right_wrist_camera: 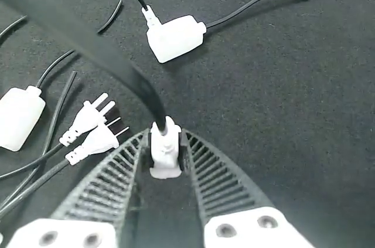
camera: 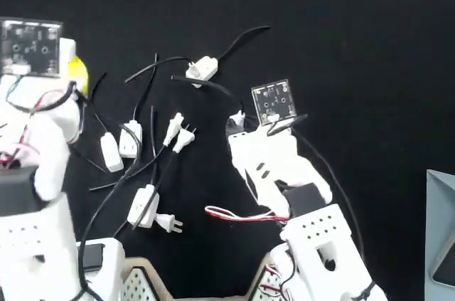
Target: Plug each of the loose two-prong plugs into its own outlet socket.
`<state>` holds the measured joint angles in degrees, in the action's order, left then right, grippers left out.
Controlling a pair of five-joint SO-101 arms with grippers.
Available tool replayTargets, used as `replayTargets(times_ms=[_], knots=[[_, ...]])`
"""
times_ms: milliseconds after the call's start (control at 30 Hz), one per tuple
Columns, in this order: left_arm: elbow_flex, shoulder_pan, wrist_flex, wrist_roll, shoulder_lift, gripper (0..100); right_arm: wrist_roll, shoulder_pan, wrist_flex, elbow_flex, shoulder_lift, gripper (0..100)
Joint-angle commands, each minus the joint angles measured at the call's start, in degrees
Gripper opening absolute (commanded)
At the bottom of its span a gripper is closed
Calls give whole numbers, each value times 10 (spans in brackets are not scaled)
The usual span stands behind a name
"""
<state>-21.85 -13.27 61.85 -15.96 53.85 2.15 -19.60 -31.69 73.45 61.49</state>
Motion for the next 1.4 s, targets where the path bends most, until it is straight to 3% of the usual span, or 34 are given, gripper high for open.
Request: replayTargets(times_ms=[0,200,333,700,1000,1167,1367], knots=[[36,14,29,4,40,29,-5,40,7,-6,13,12],[26,144,141,5,48,29,-5,96,4,-19,13,12],[-56,242,153,7,38,29,-20,142,-31,-49,13,12],[-314,415,-60,39,-91,29,-24,192,-49,-68,13,12],[-318,444,-183,39,-303,62,-25,189,-49,-68,11,12],[-277,442,-146,42,-378,263,-25,187,-49,-68,10,12],[-233,388,-120,38,-384,266,-25,187,-49,-68,10,12]])
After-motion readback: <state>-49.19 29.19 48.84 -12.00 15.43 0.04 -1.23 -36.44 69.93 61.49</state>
